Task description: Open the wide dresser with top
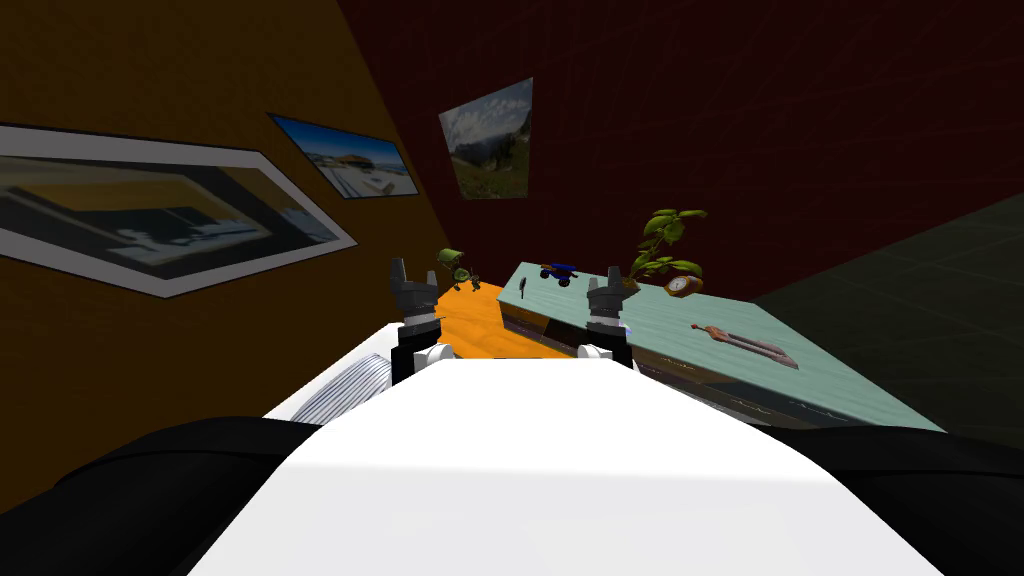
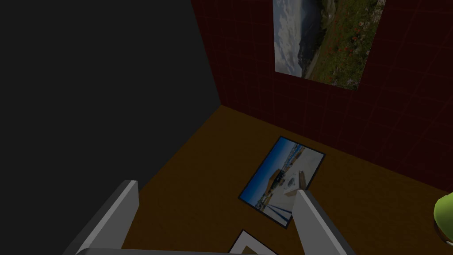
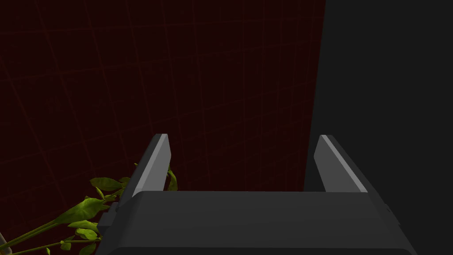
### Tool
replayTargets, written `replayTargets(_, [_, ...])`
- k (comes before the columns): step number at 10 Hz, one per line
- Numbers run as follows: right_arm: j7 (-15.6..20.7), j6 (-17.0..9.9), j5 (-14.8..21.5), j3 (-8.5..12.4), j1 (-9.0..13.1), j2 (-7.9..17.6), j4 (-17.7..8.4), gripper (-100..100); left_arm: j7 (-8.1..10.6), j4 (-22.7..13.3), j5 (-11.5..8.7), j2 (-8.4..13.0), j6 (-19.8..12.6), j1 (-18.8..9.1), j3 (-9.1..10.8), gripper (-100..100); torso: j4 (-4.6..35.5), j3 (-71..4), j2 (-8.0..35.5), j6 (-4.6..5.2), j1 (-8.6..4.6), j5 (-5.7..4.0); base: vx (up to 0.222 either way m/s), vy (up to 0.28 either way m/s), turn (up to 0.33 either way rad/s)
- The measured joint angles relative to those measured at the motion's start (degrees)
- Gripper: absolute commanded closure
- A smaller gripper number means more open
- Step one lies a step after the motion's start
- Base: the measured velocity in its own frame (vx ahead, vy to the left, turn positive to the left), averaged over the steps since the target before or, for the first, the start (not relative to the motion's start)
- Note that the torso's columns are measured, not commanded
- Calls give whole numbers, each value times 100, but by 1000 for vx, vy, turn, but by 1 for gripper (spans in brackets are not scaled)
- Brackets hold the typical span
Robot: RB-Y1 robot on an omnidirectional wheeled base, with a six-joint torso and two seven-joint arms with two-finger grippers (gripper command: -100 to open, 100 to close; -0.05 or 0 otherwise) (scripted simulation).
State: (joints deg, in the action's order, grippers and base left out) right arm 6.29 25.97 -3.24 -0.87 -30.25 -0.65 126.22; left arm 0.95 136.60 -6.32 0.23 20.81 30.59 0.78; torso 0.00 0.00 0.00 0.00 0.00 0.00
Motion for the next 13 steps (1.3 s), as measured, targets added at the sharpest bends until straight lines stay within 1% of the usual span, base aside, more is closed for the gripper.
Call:
replayTargets(1, [0, 0, 0, 0, 0, 0, 0, 0, 0, 0, 0, 0, 0, 0, 0, 0, 235, -467, 232, 0, 0, 0, 0, 0, 0])
replayTargets(2, [0, 0, 0, 0, 0, 0, 0, 0, 0, 0, 0, 0, 0, 0, 0, 0, 600, -1200, 597, 0, 0, 0, 0, 0, 0])
replayTargets(9, [0, 1, 0, 0, 0, 0, 2, 0, 0, 2, 0, 0, 1, 0, 0, 0, 3537, -7073, 3539, 0, 0, 0, 0, 0, 0])
replayTargets(10, [0, 1, 0, 0, 0, 0, 2, -100, 0, 2, 0, 0, 1, 0, 0, 0, 3960, -7919, 3962, 0, 0, 0, 6, 12, 71])
replayTargets(11, [7, -32, 47, -21, -6, 99, -77, -100, 0, 0, 0, 0, 0, 0, 0, 0, 4149, -8314, 4154, -1, 3, 1, 3, 25, 108])
replayTargets(12, [-4, -138, 99, -17, -27, 253, -136, -100, 0, -1, 0, 0, 0, 0, 0, 0, 4205, -8426, 4208, 0, 6, 2, 0, 35, 135])
replayTargets(13, [-12, -320, 180, -37, -67, 389, -163, -100, 0, -1, 0, 0, 0, 0, -1, 0, 4221, -8451, 4222, -1, 7, 2, 2, 45, 151])
